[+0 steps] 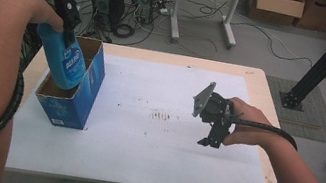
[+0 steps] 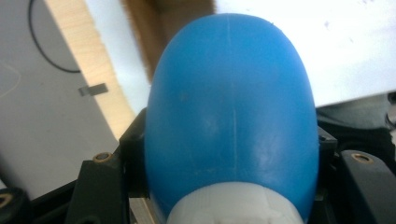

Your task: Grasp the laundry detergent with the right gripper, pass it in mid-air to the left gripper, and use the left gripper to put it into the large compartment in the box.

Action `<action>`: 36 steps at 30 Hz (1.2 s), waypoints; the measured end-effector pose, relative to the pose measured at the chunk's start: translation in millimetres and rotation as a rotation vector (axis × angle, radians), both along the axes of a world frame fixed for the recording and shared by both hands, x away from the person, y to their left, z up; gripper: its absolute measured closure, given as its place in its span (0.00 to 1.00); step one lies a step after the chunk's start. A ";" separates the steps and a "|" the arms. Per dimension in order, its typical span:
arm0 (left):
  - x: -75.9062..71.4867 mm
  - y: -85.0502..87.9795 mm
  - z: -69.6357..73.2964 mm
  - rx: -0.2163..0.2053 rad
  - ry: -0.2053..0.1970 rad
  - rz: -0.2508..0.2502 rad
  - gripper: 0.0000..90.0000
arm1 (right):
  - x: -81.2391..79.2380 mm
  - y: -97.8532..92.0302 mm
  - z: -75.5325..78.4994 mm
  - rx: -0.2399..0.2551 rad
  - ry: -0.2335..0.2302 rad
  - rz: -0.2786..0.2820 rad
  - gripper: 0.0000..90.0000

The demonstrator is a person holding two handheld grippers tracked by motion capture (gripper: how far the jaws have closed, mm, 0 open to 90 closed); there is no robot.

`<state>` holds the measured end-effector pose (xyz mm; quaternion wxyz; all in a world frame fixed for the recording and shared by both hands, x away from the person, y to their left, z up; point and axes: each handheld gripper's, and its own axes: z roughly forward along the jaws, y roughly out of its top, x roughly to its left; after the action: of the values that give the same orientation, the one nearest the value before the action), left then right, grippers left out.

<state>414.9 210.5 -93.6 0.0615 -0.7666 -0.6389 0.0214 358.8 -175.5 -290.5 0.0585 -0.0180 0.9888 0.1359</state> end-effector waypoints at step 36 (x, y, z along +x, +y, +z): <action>19.1 34.5 -83.2 -0.004 -0.037 0.085 0.43 | 0.8 -5.2 -3.9 -0.022 0.029 -0.014 0.00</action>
<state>434.0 245.0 -176.8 0.0470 -0.7391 -0.6719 0.0112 359.7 -180.7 -294.4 0.0449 -0.0095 0.9911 0.1250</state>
